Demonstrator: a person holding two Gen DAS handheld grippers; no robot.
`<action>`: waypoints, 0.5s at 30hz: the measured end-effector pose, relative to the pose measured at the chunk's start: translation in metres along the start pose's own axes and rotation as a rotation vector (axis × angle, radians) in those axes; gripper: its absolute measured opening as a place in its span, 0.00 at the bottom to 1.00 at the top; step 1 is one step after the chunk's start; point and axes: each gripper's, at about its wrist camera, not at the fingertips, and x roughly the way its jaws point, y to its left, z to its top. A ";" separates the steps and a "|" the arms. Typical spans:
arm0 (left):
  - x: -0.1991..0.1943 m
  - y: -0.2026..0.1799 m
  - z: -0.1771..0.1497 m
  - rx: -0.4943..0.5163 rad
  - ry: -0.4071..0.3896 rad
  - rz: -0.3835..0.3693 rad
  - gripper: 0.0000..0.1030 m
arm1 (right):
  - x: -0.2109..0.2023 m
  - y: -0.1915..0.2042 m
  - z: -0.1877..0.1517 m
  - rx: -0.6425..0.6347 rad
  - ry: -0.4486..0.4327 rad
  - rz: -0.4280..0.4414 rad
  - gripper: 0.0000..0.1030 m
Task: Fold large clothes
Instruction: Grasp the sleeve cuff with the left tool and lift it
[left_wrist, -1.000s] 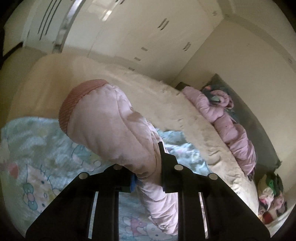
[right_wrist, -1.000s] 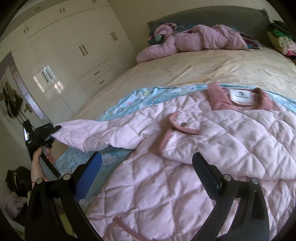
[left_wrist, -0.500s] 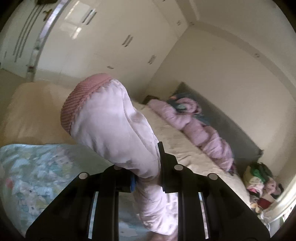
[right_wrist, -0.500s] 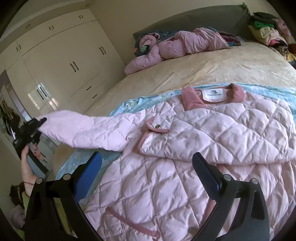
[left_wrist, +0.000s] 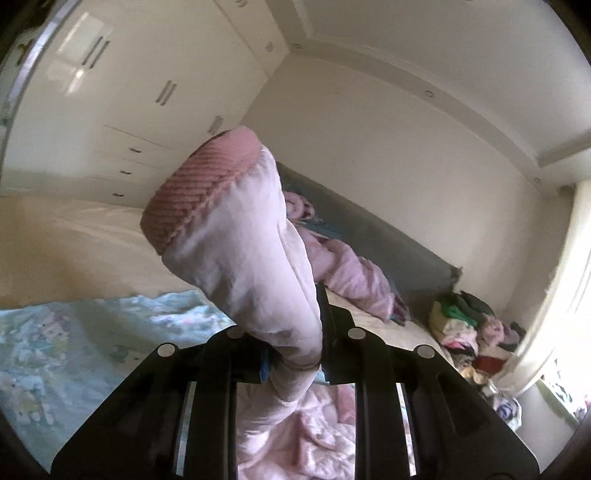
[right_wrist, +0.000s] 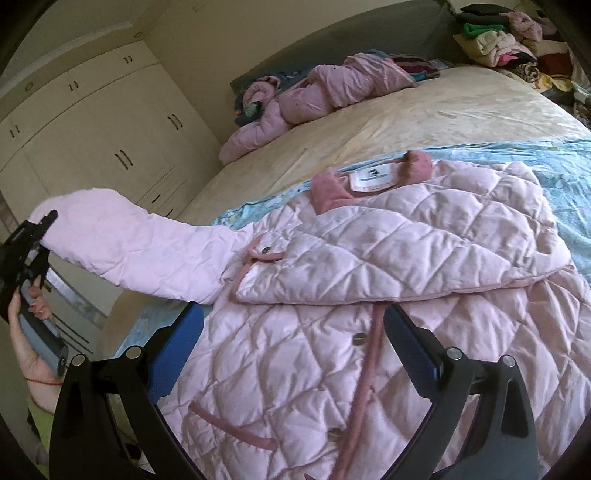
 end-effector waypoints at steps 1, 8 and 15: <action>0.002 -0.006 -0.004 0.001 0.015 -0.027 0.11 | -0.002 -0.004 0.000 0.005 -0.003 -0.008 0.95; 0.019 -0.043 -0.032 0.038 0.088 -0.152 0.12 | -0.014 -0.031 0.000 0.045 -0.026 -0.051 0.95; 0.037 -0.074 -0.071 0.062 0.229 -0.319 0.12 | -0.027 -0.052 0.000 0.073 -0.054 -0.102 0.95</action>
